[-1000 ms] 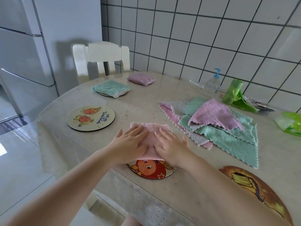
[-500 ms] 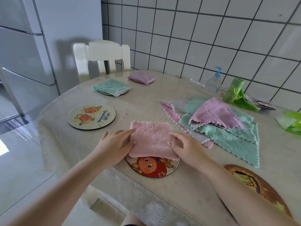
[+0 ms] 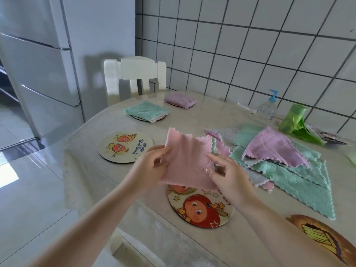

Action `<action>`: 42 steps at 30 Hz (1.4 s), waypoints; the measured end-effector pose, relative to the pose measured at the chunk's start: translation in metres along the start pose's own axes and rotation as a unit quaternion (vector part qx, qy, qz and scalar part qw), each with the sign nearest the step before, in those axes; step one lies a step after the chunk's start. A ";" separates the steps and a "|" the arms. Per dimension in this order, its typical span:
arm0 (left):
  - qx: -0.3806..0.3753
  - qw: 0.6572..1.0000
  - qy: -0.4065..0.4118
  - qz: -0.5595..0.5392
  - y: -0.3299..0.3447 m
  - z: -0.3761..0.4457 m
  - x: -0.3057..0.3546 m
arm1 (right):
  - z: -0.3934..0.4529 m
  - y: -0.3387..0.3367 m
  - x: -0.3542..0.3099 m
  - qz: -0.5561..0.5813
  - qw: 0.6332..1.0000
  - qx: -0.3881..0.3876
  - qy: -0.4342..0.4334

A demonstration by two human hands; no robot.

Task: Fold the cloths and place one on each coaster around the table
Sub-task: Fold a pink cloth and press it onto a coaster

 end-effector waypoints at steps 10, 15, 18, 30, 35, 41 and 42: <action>-0.005 0.989 -0.117 -0.084 -0.118 0.051 -0.100 | 0.047 0.117 -0.075 0.140 0.980 -0.138 0.038; -0.055 0.989 -0.122 -0.056 -0.135 0.054 -0.135 | 0.060 0.147 -0.086 0.147 0.979 -0.133 0.041; -0.064 0.990 -0.116 -0.050 -0.136 0.057 -0.143 | 0.066 0.154 -0.086 0.142 0.981 -0.126 0.041; -0.091 0.961 0.051 0.255 -0.122 0.062 -0.107 | 0.071 0.152 -0.090 0.003 0.998 -0.060 0.020; -0.168 0.926 0.112 0.320 -0.093 0.057 -0.098 | 0.063 0.173 -0.103 -0.211 0.970 -0.079 -0.092; -0.260 0.885 0.007 0.387 -0.084 0.051 -0.134 | 0.058 0.183 -0.084 -0.328 0.934 -0.134 -0.053; -0.262 0.886 -0.001 0.383 -0.085 0.051 -0.136 | 0.057 0.185 -0.083 -0.330 0.933 -0.137 -0.049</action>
Point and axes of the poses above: each hand's wrist, its own z-axis towards the middle knuckle, its own y-axis out of the palm, x = y × z, the point moved 7 cm from there along z, towards the middle knuckle, and after that the axes turned 11 degrees about y, right-handed, at the moved point
